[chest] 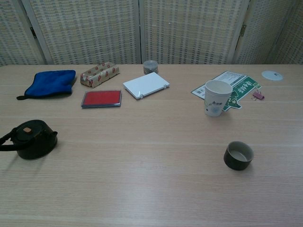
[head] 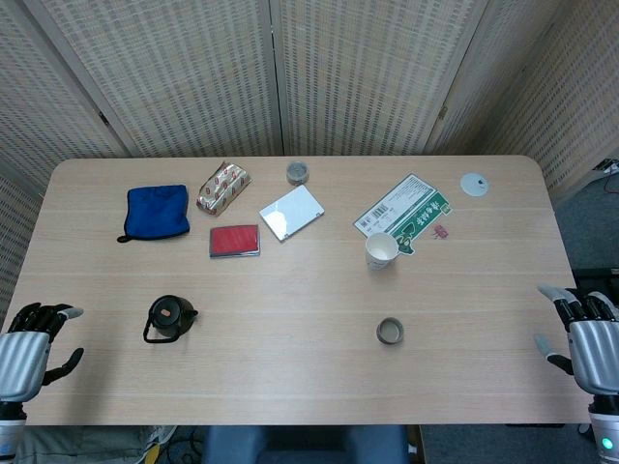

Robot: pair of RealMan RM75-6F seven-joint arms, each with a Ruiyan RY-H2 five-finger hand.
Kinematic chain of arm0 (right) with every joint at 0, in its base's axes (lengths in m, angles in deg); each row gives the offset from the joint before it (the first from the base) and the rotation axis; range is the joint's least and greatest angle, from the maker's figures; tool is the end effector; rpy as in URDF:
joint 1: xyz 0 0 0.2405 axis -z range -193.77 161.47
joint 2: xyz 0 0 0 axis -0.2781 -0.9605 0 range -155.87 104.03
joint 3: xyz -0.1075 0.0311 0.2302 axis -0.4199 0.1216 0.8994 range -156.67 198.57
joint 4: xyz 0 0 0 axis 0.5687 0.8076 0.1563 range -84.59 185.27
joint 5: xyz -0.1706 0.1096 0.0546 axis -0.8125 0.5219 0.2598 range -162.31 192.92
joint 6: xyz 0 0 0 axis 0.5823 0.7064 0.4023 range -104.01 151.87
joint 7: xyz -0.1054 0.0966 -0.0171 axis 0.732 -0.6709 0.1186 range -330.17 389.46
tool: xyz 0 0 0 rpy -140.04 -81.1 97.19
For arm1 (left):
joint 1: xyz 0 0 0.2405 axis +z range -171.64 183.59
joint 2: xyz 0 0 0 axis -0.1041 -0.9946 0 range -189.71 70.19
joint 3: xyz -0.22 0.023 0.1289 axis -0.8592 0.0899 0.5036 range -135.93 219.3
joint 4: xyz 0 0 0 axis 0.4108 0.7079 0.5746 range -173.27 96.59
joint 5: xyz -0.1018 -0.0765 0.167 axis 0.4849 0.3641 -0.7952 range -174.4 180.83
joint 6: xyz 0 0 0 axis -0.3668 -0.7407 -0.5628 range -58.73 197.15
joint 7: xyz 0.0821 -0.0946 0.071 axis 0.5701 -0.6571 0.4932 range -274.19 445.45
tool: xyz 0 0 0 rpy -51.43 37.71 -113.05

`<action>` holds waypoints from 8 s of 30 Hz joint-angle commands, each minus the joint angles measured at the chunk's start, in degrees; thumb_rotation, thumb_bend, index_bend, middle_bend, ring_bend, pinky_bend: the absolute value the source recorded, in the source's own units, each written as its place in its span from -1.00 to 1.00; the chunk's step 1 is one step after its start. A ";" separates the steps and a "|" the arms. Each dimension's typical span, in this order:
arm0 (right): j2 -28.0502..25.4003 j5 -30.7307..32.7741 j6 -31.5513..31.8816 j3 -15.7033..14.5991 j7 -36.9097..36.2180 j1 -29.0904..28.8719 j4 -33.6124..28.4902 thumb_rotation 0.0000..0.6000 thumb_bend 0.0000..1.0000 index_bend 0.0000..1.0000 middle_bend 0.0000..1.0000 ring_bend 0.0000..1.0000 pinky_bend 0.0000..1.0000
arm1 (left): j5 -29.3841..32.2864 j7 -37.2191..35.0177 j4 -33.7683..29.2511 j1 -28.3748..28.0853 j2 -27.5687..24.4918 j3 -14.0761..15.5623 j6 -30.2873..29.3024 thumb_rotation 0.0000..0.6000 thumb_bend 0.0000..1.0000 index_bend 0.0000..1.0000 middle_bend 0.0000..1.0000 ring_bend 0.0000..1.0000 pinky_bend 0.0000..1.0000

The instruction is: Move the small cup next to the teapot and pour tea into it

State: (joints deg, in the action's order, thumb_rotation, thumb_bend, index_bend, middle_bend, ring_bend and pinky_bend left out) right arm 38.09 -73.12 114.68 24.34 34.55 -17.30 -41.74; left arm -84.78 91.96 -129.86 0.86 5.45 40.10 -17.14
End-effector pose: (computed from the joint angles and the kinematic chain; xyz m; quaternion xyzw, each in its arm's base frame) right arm -0.3110 -0.1623 0.1720 0.5894 -0.3383 0.3817 0.6264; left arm -0.3074 0.1777 0.1522 -0.6246 -0.3461 -0.3656 0.5971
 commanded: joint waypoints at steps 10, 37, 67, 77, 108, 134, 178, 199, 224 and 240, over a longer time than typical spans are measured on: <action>0.35 -2.09 -0.86 -0.68 -0.06 -0.71 0.90 1.00 -0.65 -0.53 -0.41 -0.57 -0.45 | -0.13 0.36 -0.57 0.14 -0.31 0.06 -0.27 1.00 -0.44 -0.40 -0.49 -0.54 -0.74; 6.57 -4.82 -24.81 -2.58 6.35 -15.71 -0.74 1.00 -0.83 -0.37 -0.40 -0.57 -0.45 | 0.89 0.08 -0.56 0.87 -0.52 0.79 0.47 1.00 -0.44 -0.41 -0.49 -0.53 -0.74; 19.24 7.16 -38.59 -0.87 13.01 -25.63 6.94 1.00 -0.86 -0.43 -0.50 -0.64 -0.45 | 2.18 -0.27 0.40 1.20 -0.17 0.97 1.65 1.00 -0.44 -0.42 -0.49 -0.53 -0.74; 21.94 9.47 -39.99 -0.67 13.73 -27.60 9.61 1.00 -0.77 -0.36 -0.46 -0.61 -0.44 | 2.37 -0.43 0.67 1.43 -0.31 0.95 1.50 1.00 -0.44 -0.42 -0.49 -0.53 -0.74; 26.50 18.46 -48.23 8.11 20.31 -42.64 5.85 1.00 -0.60 0.03 -0.31 -0.46 -0.37 | 2.03 -0.56 0.19 2.39 -1.20 1.05 0.18 1.00 -0.44 -0.42 -0.49 -0.53 -0.74; 44.91 39.78 -55.70 11.16 32.72 -66.79 25.24 1.00 -0.60 0.03 -0.34 -0.45 -0.37 | 2.78 0.31 -0.05 3.25 -1.78 1.30 0.14 1.00 -0.44 -0.42 -0.49 -0.53 -0.74; 23.62 35.08 -31.94 1.12 31.52 -56.33 -2.16 1.00 -0.60 -0.48 -0.48 -0.63 -0.39 | 1.47 -1.96 2.41 1.79 -0.31 0.63 1.67 1.00 -0.44 -0.42 -0.49 -0.53 -0.74; 4.73 13.94 -0.50 -11.05 16.28 -25.18 -9.56 1.00 -0.60 -0.40 -0.43 -0.63 -0.39 | -0.49 -3.26 3.49 -2.06 1.44 -0.51 3.81 1.00 -0.44 -0.42 -0.49 -0.53 -0.74; 1.43 11.37 3.96 -3.98 6.45 -11.98 -4.26 1.00 -0.60 -0.40 -0.42 -0.63 -0.39 | -5.94 -1.75 1.55 -11.18 5.57 0.00 12.08 1.00 -0.44 -0.60 -0.49 -0.53 -0.74; 1.39 11.04 1.83 -0.78 4.67 -8.99 -2.53 1.00 -0.60 -0.40 -0.42 -0.63 -0.39 | -1.46 2.80 0.39 -16.20 10.17 -0.94 19.11 1.00 -0.59 -0.69 -0.51 -0.53 -0.82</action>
State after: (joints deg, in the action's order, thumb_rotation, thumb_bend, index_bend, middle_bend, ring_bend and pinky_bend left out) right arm 39.44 -62.06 116.63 23.47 39.33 -26.41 -44.38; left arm -86.48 94.45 -129.22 -15.12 15.31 39.11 1.74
